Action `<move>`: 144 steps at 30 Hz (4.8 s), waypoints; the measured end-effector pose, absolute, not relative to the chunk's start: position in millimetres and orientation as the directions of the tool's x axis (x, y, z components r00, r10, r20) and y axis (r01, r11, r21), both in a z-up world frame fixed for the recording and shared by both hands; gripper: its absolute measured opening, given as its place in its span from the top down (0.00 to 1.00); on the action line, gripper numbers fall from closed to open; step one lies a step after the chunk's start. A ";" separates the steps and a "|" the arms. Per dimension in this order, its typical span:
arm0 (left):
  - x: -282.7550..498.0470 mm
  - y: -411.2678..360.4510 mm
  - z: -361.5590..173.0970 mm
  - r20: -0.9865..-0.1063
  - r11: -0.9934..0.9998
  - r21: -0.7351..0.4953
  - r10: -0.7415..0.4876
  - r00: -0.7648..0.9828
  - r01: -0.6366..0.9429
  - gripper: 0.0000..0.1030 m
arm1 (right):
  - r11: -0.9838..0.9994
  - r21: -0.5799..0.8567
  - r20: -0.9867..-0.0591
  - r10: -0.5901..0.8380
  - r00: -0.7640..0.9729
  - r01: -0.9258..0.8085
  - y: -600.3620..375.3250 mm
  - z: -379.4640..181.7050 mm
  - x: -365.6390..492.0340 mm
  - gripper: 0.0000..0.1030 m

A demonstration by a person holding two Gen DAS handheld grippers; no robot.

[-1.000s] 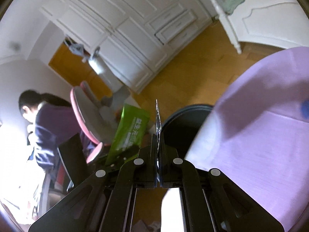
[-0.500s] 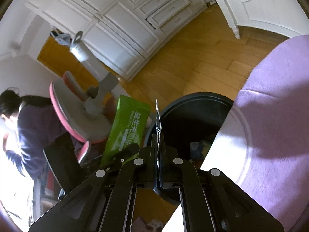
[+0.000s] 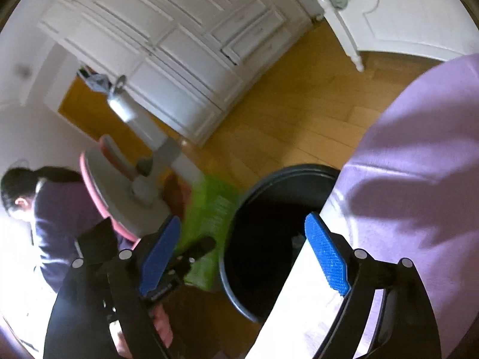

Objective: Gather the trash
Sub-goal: 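Carry the green packet and black card to the bin and open both tools, then grasp the blue tube with the left tool while the right tool grasps the clear plastic box, then carry the blue tube and clear box over the bin and open both tools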

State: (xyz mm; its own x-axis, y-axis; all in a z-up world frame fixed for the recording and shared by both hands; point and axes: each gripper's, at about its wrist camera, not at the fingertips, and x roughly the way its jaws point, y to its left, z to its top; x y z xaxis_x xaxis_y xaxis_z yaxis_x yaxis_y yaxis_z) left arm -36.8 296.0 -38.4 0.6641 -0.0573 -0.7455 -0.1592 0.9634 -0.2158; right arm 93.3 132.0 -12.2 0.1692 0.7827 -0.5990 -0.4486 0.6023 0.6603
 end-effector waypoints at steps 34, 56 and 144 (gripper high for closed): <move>105.5 14.9 -12.0 -0.763 0.913 -0.075 -0.312 0.567 0.401 0.16 | 0.913 0.158 -0.715 0.369 0.594 -0.377 -238.5 29.0 126.6 0.18; 166.2 -8.5 -40.4 -0.825 0.905 -0.044 -0.272 0.496 0.423 0.82 | 0.882 0.122 -0.818 0.350 0.458 -0.455 -217.7 -20.9 135.2 0.57; -40.3 315.8 -33.8 -0.638 0.902 -0.400 -0.150 0.755 -0.159 0.27 | 0.601 0.702 -0.620 0.780 0.087 -0.382 155.4 -18.8 82.7 0.28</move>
